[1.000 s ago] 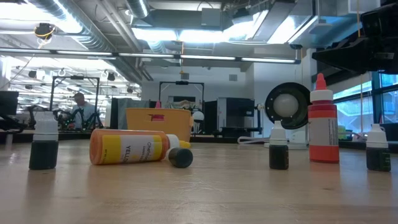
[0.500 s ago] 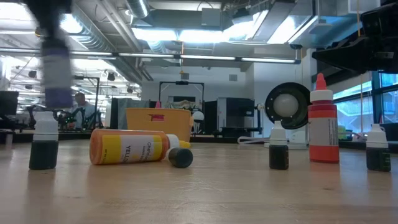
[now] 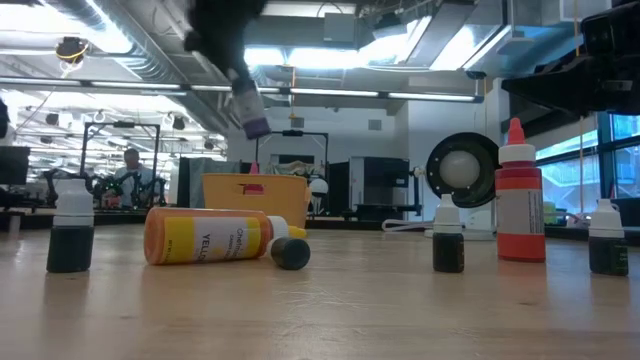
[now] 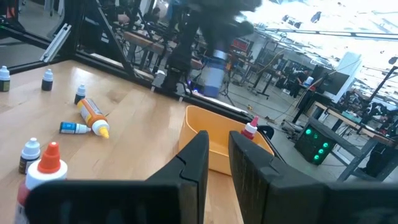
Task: Pick & Place food coloring
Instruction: Put the large purple food coloring bottle into the yellow bin
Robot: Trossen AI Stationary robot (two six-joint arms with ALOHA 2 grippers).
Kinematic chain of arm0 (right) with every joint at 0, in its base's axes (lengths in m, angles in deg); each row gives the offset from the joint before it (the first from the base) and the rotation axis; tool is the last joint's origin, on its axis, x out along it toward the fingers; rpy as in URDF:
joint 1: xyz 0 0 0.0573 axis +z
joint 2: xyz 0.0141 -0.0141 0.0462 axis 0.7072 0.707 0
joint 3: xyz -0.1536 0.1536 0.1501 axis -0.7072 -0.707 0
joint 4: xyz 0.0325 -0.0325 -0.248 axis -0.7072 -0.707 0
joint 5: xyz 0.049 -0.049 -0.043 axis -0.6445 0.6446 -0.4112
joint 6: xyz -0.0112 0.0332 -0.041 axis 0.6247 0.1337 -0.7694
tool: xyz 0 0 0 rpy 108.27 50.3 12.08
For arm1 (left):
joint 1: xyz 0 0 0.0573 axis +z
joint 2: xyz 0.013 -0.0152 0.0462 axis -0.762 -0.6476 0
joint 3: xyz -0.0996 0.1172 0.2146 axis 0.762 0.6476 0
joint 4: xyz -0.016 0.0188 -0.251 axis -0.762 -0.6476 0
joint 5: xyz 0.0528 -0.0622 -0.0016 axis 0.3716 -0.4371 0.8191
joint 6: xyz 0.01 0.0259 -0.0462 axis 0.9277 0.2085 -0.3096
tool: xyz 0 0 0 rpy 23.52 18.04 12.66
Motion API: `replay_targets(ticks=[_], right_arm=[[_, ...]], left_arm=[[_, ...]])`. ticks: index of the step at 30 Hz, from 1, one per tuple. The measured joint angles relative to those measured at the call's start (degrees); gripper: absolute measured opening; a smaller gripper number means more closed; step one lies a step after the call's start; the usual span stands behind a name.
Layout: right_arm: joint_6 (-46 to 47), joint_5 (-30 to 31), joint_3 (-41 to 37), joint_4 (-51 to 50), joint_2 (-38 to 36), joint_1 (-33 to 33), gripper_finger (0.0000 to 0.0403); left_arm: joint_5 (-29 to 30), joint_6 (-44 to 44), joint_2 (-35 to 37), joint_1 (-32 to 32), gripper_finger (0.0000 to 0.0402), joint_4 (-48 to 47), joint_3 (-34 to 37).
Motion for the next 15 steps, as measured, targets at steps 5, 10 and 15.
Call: replay_targets(ticks=[5,10,15], right_arm=[[-0.02,0.00,0.00,-0.70,0.00,-0.02,0.0067],[-0.20,0.21,0.00,-1.40,0.00,0.00,0.0067],[-0.22,0.46,0.00,-1.78,0.01,0.00,0.0067]], left_arm=[[-1.77,9.50,-6.63,8.62,0.0113,0.16,-4.89],[-1.92,15.85,-14.69,12.74,0.0113,0.02,-9.34],[-1.17,20.42,-21.58,13.77,0.0113,0.06,-13.75]])
